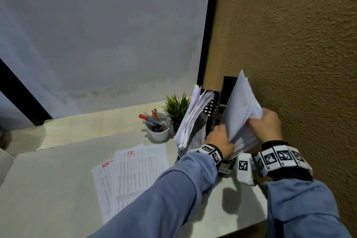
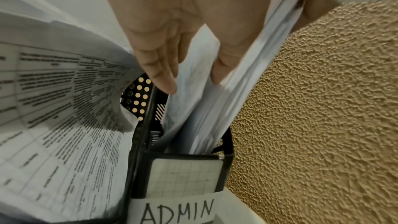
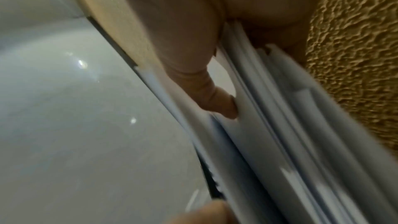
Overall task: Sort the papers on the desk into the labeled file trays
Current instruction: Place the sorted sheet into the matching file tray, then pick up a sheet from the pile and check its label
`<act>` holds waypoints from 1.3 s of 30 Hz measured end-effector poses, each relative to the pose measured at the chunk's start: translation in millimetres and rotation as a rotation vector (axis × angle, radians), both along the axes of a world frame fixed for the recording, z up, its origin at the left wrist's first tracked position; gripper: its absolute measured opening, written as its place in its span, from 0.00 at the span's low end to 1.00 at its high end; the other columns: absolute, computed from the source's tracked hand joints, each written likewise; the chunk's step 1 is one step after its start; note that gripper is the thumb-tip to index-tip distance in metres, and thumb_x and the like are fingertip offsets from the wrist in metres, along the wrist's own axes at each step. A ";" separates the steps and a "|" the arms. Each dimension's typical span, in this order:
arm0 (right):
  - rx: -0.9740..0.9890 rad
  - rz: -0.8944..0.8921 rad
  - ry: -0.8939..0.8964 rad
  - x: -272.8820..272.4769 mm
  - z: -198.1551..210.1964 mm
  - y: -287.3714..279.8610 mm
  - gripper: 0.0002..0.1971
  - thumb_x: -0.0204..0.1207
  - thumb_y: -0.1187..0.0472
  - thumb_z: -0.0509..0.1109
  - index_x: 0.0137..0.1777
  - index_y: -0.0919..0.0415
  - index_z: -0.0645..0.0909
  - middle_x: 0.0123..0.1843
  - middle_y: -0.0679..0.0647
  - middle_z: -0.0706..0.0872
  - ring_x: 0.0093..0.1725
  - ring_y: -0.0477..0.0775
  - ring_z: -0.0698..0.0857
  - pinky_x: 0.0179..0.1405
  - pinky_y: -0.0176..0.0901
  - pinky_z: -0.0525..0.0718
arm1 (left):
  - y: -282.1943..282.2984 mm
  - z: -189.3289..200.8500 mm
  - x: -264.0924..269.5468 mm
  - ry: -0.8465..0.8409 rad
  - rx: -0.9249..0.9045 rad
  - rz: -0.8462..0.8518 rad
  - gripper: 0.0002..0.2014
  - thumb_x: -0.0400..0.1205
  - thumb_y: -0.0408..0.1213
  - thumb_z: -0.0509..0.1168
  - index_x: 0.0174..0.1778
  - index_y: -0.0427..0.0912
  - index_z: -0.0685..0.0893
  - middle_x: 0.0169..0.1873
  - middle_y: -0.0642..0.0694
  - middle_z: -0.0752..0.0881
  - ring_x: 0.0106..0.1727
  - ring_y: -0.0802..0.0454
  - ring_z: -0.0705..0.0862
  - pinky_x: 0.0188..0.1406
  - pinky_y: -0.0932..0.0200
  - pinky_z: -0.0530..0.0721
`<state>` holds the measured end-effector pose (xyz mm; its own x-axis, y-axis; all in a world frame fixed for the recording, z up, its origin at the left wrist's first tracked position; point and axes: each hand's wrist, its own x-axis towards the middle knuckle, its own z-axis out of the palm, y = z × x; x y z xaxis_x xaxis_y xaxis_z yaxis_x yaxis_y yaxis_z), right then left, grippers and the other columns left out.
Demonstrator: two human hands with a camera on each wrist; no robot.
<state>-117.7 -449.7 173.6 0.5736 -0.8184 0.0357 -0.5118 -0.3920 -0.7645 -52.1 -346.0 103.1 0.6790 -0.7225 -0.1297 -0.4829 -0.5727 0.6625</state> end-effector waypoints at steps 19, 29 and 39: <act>-0.227 0.711 -0.126 38.2 -66.6 184.8 0.14 0.71 0.75 0.60 0.50 0.62 0.83 0.47 0.49 0.79 0.48 0.46 0.78 0.54 0.38 0.78 | 274.0 -88.3 39.7 0.187 0.077 0.671 0.04 0.78 0.36 0.63 0.47 0.45 0.81 0.47 0.44 0.86 0.49 0.46 0.84 0.50 0.57 0.81; 0.264 0.321 0.624 36.1 -206.6 217.0 0.26 0.72 0.61 0.66 0.70 0.65 0.70 0.69 0.63 0.72 0.68 0.64 0.73 0.66 0.52 0.77 | 315.0 -151.0 19.8 0.299 0.106 1.055 0.23 0.80 0.39 0.63 0.69 0.33 0.70 0.66 0.37 0.76 0.64 0.40 0.78 0.63 0.50 0.78; 0.485 0.248 0.373 44.1 -207.4 224.1 0.18 0.65 0.77 0.71 0.28 0.59 0.67 0.28 0.52 0.70 0.26 0.51 0.68 0.22 0.33 0.66 | 322.7 -150.9 10.9 0.387 -0.148 1.074 0.07 0.76 0.35 0.70 0.46 0.41 0.78 0.44 0.45 0.85 0.43 0.47 0.83 0.40 0.61 0.77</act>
